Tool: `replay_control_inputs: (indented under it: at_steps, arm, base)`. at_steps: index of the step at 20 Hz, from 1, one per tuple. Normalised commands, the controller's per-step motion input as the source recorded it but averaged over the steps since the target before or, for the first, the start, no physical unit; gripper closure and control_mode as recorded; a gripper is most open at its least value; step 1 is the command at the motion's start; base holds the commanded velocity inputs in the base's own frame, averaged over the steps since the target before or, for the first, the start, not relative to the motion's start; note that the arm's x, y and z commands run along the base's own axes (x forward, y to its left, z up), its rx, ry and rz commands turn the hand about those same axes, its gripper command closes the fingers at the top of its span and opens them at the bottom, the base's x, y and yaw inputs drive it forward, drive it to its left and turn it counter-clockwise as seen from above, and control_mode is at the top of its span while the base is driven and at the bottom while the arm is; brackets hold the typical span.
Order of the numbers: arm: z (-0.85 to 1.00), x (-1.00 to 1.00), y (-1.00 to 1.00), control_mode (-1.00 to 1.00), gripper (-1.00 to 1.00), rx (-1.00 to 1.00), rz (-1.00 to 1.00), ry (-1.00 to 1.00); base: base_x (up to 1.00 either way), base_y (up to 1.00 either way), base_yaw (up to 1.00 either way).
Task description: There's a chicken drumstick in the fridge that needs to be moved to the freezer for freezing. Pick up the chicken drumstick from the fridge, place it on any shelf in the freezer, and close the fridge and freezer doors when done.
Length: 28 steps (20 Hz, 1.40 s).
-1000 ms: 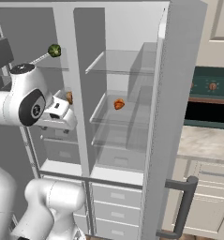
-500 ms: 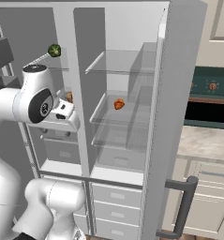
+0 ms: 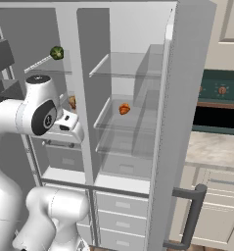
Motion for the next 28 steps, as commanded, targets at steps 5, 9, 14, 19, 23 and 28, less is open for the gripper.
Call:
replay_control_inputs:
  at_steps: [5,9,14,19,23,28]
  arm:
    - [0.0,0.0,0.0,-1.0,-1.0,0.0,0.0,0.0]
    - [0.0,-0.07,0.0,-1.0,-1.0,0.0,0.0,0.0]
    - [0.0,0.0,0.0,1.0,-1.0,0.0,0.0,0.0]
    - [0.0,0.0,0.0,1.0,-1.0,0.0,0.0,0.0]
    - [0.0,0.0,0.0,1.0,-1.0,0.0,0.0,0.0]
    - [0.0,0.0,0.0,1.0,-1.0,0.0,0.0,0.0]
  base:
    - [0.0,0.0,0.0]
    - [0.0,0.0,0.0]
    - [-0.51,0.0,-0.07]
    - [-0.47,0.0,-0.04]
    - [-0.42,0.0,-0.01]
    - [-0.38,0.0,0.0]
